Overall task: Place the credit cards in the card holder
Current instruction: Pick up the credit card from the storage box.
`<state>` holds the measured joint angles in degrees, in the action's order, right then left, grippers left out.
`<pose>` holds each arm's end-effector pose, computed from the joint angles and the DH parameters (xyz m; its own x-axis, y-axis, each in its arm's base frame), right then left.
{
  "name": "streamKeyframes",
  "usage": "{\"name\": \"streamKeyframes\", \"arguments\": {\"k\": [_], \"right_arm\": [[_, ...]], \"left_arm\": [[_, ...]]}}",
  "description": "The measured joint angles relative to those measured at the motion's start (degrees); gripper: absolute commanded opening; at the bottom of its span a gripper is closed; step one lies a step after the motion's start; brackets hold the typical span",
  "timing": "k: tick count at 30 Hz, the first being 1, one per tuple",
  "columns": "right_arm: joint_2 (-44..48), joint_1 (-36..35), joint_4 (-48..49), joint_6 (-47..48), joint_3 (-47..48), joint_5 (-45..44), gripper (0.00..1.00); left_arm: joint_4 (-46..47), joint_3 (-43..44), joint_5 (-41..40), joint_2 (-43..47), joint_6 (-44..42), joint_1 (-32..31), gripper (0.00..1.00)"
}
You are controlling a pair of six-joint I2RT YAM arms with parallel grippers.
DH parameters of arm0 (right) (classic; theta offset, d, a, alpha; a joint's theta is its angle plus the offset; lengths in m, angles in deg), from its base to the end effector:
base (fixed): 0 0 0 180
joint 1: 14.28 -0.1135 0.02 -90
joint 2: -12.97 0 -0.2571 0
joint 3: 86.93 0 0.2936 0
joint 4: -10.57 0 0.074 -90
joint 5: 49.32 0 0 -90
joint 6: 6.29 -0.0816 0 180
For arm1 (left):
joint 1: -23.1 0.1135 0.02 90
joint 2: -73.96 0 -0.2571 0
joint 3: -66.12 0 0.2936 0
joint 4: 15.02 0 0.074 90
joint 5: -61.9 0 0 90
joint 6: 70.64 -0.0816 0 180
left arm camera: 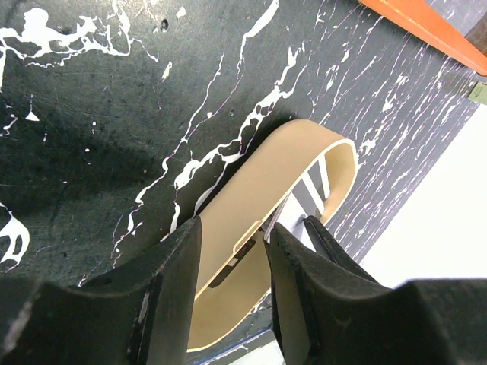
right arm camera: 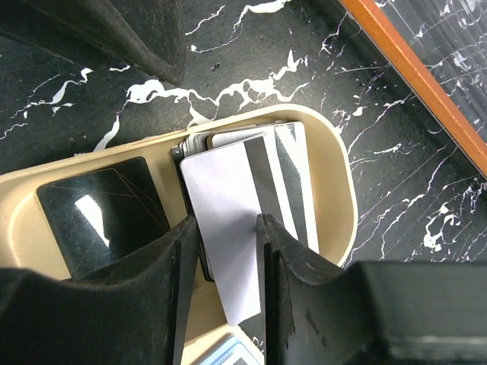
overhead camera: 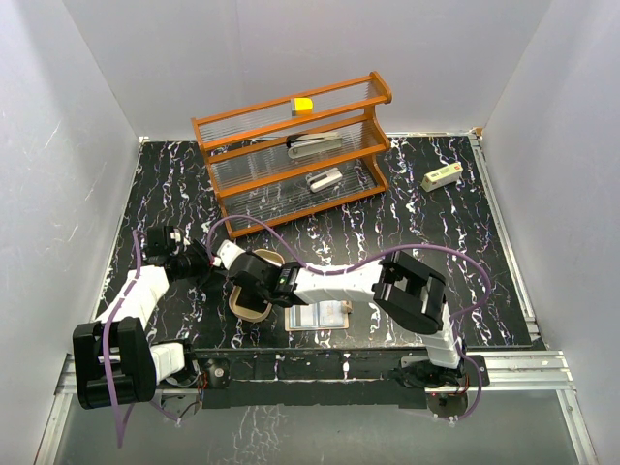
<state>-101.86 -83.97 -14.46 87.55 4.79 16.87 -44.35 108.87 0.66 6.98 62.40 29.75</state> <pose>0.2035 0.4549 0.1209 -0.2067 -0.7351 -0.6457 -0.7801 0.5221 -0.3447 0.2763 -0.0073 0.1126 -0.7085 -0.6850 -0.1699 -0.4121 0.5970 -0.6883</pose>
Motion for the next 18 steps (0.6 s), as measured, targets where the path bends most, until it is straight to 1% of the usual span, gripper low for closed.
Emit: {"name": "streamKeyframes", "arguments": {"k": [7, 13, 18], "right_arm": [[0.0, 0.0, -0.6, -1.3, -0.2, 1.5, 0.38], [0.0, 0.0, -0.9, -2.7, -0.6, 1.4, 0.51], [0.0, 0.0, -1.6, -2.4, -0.6, -0.4, 0.55]], "left_arm": [[0.5, 0.0, 0.0, 0.0, 0.0, 0.0, 0.40], [0.5, 0.0, 0.0, 0.0, 0.0, 0.0, 0.40], [0.9, -0.1, 0.3, 0.0, 0.0, 0.0, 0.40]]}}
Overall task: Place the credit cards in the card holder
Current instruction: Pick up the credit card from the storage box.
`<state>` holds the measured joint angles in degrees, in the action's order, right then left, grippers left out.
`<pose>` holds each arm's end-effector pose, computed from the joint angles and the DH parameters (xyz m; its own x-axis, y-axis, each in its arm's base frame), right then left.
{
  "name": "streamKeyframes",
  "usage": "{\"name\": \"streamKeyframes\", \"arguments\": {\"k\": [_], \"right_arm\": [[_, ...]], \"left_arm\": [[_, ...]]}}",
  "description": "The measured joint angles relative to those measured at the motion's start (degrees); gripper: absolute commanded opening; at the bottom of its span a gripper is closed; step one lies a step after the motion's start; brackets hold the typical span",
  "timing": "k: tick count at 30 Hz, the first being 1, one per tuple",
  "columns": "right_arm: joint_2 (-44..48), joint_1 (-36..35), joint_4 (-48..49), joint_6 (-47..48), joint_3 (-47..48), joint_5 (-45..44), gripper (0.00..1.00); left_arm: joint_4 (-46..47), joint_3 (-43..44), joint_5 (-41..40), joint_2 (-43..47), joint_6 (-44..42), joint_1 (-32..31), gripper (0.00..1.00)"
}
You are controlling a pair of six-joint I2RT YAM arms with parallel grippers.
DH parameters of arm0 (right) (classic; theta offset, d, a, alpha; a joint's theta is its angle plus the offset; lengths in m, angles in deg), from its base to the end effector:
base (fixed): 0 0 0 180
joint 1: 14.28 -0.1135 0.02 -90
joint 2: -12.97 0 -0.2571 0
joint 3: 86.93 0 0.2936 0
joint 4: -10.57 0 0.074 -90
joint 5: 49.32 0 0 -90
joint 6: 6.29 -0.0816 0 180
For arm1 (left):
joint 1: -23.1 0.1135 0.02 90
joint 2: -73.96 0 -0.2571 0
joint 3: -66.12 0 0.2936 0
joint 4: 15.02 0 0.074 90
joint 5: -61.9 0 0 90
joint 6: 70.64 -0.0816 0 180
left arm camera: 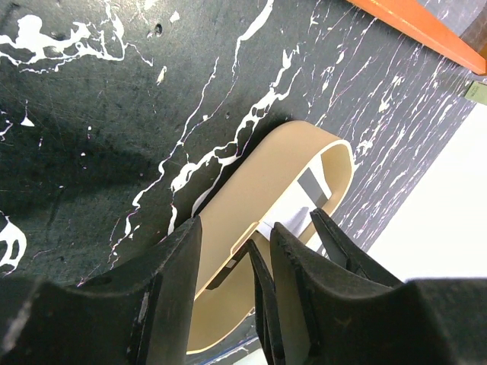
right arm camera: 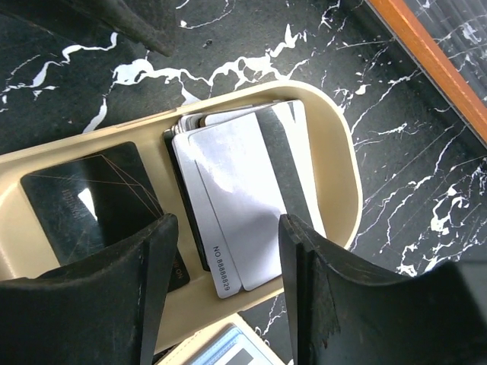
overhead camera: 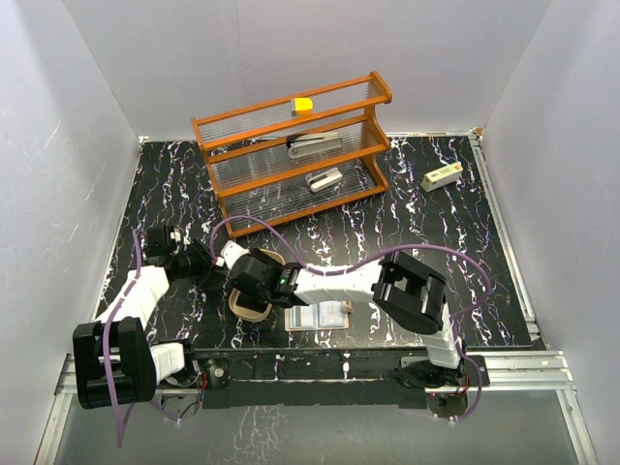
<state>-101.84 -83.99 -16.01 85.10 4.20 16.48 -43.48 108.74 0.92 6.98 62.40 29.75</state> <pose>0.2019 0.4495 0.1148 -0.2480 -0.7347 -0.6315 -0.7709 0.5444 -0.3306 0.2775 -0.0075 0.1132 -0.7080 -0.6834 -0.1779 -0.4013 0.5967 -0.6949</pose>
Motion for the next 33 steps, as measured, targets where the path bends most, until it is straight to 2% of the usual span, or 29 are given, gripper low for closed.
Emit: {"name": "streamKeyframes", "arguments": {"k": [5, 33], "right_arm": [[-0.6, 0.0, -0.2, 0.7, 0.1, -1.0, 0.56], [-1.8, -1.4, -0.3, -1.7, 1.6, -0.9, 0.43]], "left_arm": [[0.2, -0.1, 0.1, 0.0, 0.0, 0.0, 0.40], [0.9, -0.8, 0.4, -0.3, 0.0, 0.0, 0.39]]}}
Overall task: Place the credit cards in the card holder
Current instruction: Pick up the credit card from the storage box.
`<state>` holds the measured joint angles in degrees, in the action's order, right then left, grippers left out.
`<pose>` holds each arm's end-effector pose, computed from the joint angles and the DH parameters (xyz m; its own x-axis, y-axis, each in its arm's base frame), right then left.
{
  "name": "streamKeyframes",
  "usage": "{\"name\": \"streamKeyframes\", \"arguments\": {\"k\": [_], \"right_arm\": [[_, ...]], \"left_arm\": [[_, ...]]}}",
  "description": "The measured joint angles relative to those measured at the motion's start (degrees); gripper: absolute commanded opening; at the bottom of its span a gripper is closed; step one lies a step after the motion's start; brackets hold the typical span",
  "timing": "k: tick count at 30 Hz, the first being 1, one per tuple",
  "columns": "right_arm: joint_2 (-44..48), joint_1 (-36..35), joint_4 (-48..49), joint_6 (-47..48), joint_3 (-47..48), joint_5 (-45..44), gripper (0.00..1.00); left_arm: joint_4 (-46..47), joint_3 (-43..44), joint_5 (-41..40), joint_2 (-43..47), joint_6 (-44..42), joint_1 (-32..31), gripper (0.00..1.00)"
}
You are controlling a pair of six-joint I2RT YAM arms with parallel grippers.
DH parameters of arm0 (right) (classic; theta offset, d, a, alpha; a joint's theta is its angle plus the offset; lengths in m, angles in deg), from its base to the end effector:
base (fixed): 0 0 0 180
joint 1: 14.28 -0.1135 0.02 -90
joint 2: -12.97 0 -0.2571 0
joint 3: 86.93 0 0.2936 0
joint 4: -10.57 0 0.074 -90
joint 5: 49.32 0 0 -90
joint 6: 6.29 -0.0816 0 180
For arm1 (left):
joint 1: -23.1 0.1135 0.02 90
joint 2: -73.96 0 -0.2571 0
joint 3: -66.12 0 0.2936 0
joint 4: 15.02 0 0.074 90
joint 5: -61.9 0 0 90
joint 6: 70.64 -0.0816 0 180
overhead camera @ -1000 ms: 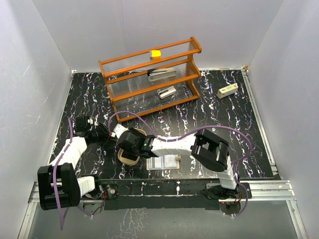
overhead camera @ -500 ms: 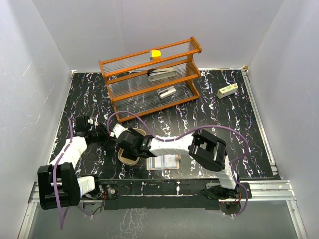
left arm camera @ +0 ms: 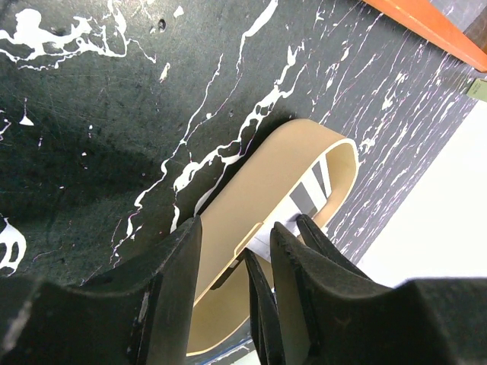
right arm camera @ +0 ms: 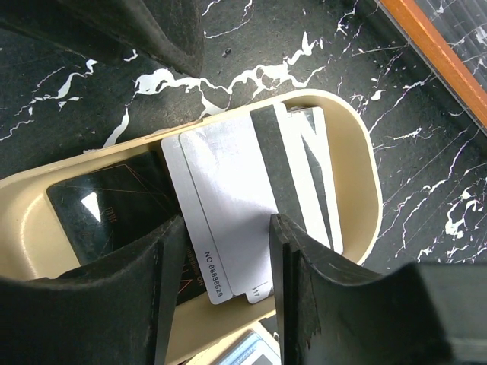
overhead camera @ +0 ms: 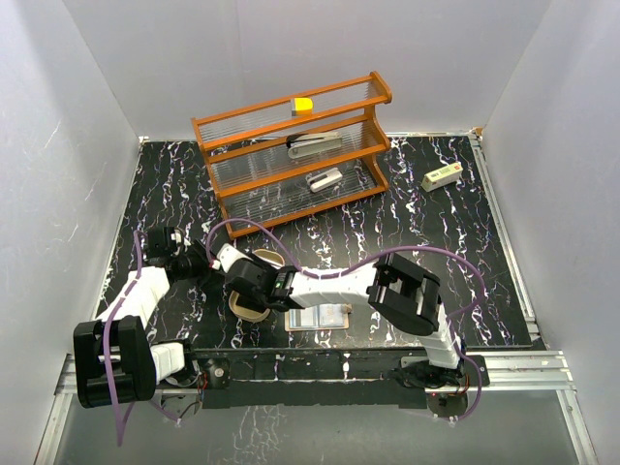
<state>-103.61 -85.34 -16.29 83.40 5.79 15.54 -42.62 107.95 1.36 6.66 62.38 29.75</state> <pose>0.1942 0.4590 0.1102 -0.2554 -0.7292 -0.6349 -0.7676 0.5522 -0.3254 0.2758 -0.0082 0.1085 -0.7120 -0.6811 -0.1711 -0.4008 0.5942 -0.6974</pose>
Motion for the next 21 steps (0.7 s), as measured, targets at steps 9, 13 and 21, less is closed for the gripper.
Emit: {"name": "streamKeyframes", "arguments": {"k": [9, 13, 21], "right_arm": [[0.3, -0.9, -0.2, -0.3, 0.0, -0.9, 0.25], [0.4, -1.1, 0.0, -0.2, 0.0, -2.5, 0.18], [0.4, -1.0, 0.3, -0.1, 0.0, -5.4, 0.07]], "left_arm": [[0.0, 0.0, 0.1, 0.0, 0.0, 0.0, 0.39], [0.2, 0.0, 0.2, 0.0, 0.0, 0.0, 0.39], [0.4, 0.0, 0.2, 0.0, 0.0, 0.0, 0.39]]}}
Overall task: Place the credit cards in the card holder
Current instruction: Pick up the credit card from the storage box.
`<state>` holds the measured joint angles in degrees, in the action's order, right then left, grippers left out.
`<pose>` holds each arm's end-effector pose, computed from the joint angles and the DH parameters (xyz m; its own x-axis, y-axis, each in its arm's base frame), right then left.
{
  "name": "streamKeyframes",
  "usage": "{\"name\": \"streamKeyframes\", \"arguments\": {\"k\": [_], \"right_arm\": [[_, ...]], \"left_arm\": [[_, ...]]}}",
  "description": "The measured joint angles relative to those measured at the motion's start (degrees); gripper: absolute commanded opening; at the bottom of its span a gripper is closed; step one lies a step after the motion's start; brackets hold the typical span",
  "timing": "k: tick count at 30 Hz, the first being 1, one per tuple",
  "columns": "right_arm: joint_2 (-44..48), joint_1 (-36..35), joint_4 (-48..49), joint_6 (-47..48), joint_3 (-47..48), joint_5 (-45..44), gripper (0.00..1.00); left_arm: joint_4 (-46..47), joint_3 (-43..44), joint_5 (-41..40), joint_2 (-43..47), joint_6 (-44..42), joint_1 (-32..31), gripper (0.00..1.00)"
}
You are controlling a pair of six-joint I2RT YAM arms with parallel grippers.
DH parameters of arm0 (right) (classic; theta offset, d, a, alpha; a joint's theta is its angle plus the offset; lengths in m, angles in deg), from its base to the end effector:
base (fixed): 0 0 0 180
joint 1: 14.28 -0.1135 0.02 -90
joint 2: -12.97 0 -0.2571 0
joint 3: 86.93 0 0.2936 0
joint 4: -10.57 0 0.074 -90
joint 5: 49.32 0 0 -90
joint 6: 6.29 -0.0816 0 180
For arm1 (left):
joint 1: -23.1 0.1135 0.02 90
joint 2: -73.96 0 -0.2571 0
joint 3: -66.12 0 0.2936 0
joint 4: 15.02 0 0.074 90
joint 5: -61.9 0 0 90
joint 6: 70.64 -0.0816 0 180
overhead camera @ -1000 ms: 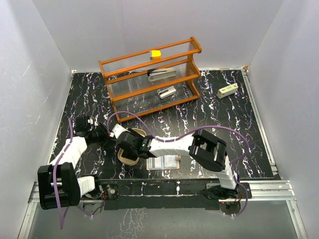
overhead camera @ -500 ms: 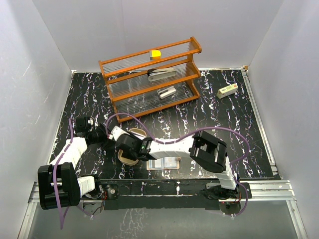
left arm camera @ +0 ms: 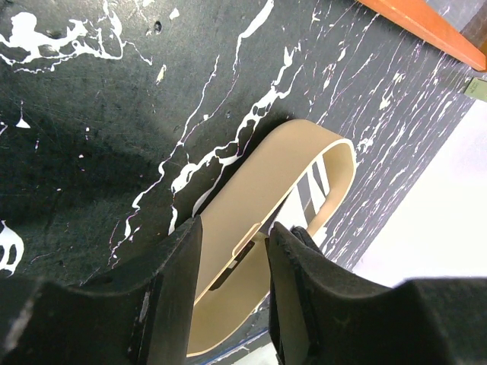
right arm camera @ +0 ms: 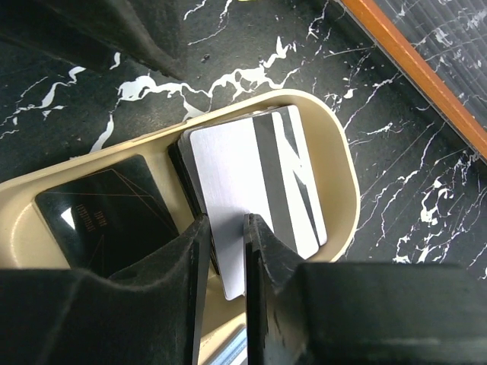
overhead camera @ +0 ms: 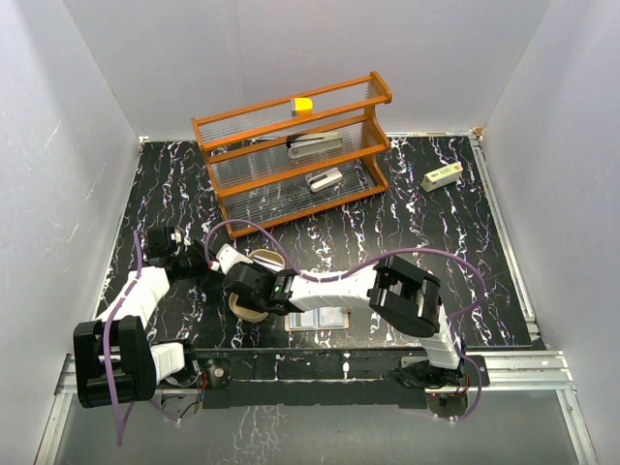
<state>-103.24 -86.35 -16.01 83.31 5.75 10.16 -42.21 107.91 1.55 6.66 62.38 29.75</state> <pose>0.1919 0.4585 0.1162 -0.2412 -0.7260 -0.6440 -0.7177 0.5802 -0.3852 0.2764 -0.0084 0.1090 -0.7122 -0.6800 -0.1746 -0.3949 0.5936 -0.7011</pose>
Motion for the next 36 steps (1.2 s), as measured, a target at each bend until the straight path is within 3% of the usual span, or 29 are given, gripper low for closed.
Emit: {"name": "streamKeyframes", "arguments": {"k": [7, 13, 19, 22, 26, 36], "right_arm": [[0.0, 0.4, -0.2, 0.1, 0.0, 0.0, 0.08], [1.2, 1.1, -1.3, -0.2, -0.2, 5.2, 0.22], [1.9, 1.2, -2.5, -1.7, -0.5, 8.0, 0.31], [1.8, 1.2, -3.4, -1.6, -0.5, 7.7, 0.43], [1.5, 1.1, -4.0, -1.4, -0.3, 7.7, 0.51], [-1.0, 0.9, -4.5, 0.2, 2.1, 5.0, 0.52]], "left_arm": [[0.1, -0.1, 0.3, 0.0, 0.0, 0.0, 0.39], [0.4, -0.2, 0.5, 0.0, 0.0, 0.0, 0.40], [0.5, -0.6, 0.9, 0.0, 0.0, 0.0, 0.40], [0.5, -0.7, 1.0, 0.0, 0.0, 0.0, 0.40], [0.5, -0.7, 1.1, 0.0, 0.0, 0.0, 0.40], [0.7, -0.8, 1.3, 0.0, 0.0, 0.0, 0.40]]}}
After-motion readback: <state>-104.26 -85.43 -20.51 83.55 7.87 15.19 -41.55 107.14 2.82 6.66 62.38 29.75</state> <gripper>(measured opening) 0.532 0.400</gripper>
